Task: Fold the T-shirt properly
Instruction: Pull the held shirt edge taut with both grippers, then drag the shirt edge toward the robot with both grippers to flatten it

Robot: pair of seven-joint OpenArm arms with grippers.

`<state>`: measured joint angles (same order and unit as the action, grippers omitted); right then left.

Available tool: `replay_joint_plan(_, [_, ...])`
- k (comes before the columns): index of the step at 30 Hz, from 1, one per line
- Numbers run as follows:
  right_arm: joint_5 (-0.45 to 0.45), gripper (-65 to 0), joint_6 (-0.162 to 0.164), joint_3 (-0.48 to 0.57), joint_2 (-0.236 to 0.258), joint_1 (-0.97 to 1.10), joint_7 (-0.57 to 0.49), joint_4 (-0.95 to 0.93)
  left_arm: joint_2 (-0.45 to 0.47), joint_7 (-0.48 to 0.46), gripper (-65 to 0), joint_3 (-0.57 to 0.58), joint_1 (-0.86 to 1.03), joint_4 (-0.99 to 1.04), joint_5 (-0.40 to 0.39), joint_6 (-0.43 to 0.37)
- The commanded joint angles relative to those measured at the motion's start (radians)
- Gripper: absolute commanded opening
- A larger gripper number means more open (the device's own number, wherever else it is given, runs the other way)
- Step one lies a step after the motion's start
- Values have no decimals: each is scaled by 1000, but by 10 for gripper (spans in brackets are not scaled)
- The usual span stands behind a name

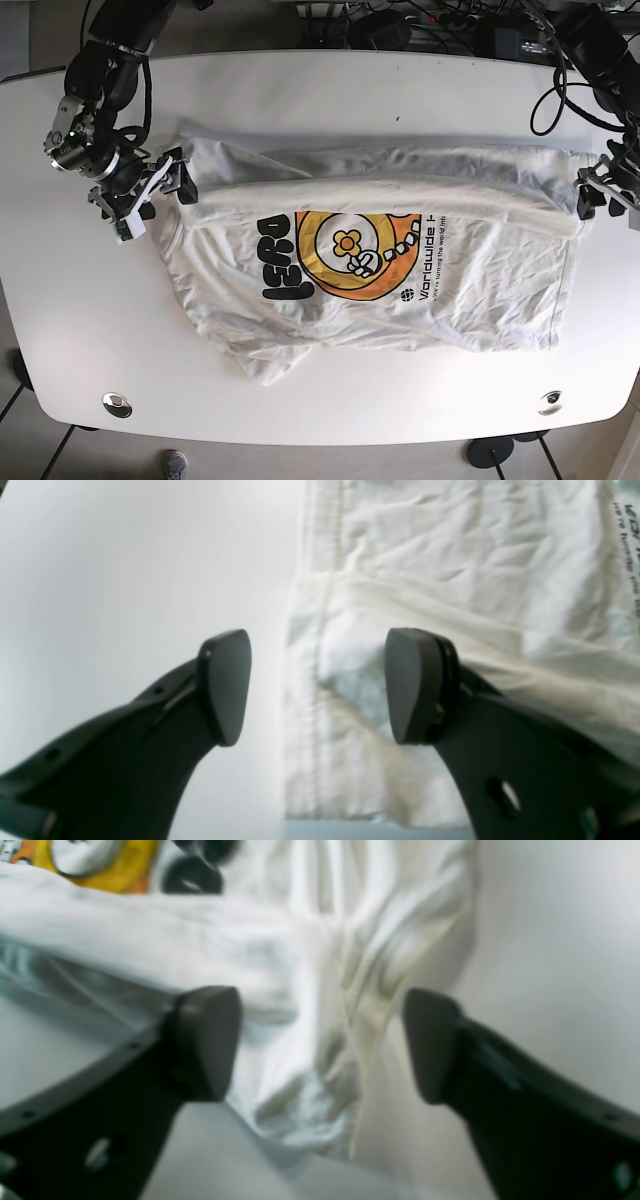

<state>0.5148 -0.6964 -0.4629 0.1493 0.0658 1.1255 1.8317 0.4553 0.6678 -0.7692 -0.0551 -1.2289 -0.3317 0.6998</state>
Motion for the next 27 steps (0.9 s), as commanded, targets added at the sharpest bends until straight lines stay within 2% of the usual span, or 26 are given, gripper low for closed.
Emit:
replay_joint_plan(1, [18,-82,-2,-1,9,52,-17,116,44,-56,-256,-9,-16,-21,-19,-2])
replay_joint_plan(2, [17,-92,-2,-7,9,76,-17,130,44,-56,-256,-11,-10,-27,-19,-2])
replay_joint_plan(4, [15,-133,-2,-83,2,145,-19,128,38,-58,-256,-46,65,-82,-19,-2])
replay_joint_plan(6, [8,-146,-2,-136,-26,179,-22,102,35,-59,-257,-49,108,-96,-19,-2])
replay_joint_plan(7, [9,-146,-2,-141,-24,185,-22,87,33,-59,-258,-51,119,-94,-16,-2])
replay_joint_plan(10, [17,-147,-2,-141,-23,188,-23,-2,-13,-67,-260,-57,145,-81,-13,-2])
replay_joint_plan(13, [18,-147,-2,-106,-41,165,-23,-71,-31,-138,-260,-49,154,-5,-13,-2])
replay_joint_plan(18, [17,-149,-2,-47,-66,170,-51,-73,-36,-161,-261,-39,154,41,-13,-2])
replay_joint_plan(19, [8,-151,-2,-47,-80,170,-57,-73,-36,-161,-276,-23,154,41,-13,-2])
replay_joint_plan(20, [8,-155,-2,-47,-86,165,-61,-73,-36,-161,-319,-9,154,41,-13,-2])
replay_joint_plan(21, [8,-184,-2,-47,-86,162,-61,-74,-36,-162,-378,4,154,41,-13,-2])
replay_joint_plan(22, [8,-276,-2,-47,-84,161,-61,-74,-34,-162,-479,27,154,41,-13,-2])
replay_joint_plan(23, [6,-365,-2,-47,-84,161,-61,-74,-34,-162,-537,41,156,39,-13,-2])
replay_joint_plan(24, [6,-465,-2,-47,-72,161,-61,-74,-34,-162,-578,47,156,36,-13,-2])
replay_joint_plan(26, [8,-636,-2,-47,-43,159,-61,-74,-34,-162,-601,41,157,34,-13,-2])
replay_joint_plan(27, [8,-626,-2,-47,-40,159,-61,-74,-34,-162,-604,30,157,34,-13,-2])
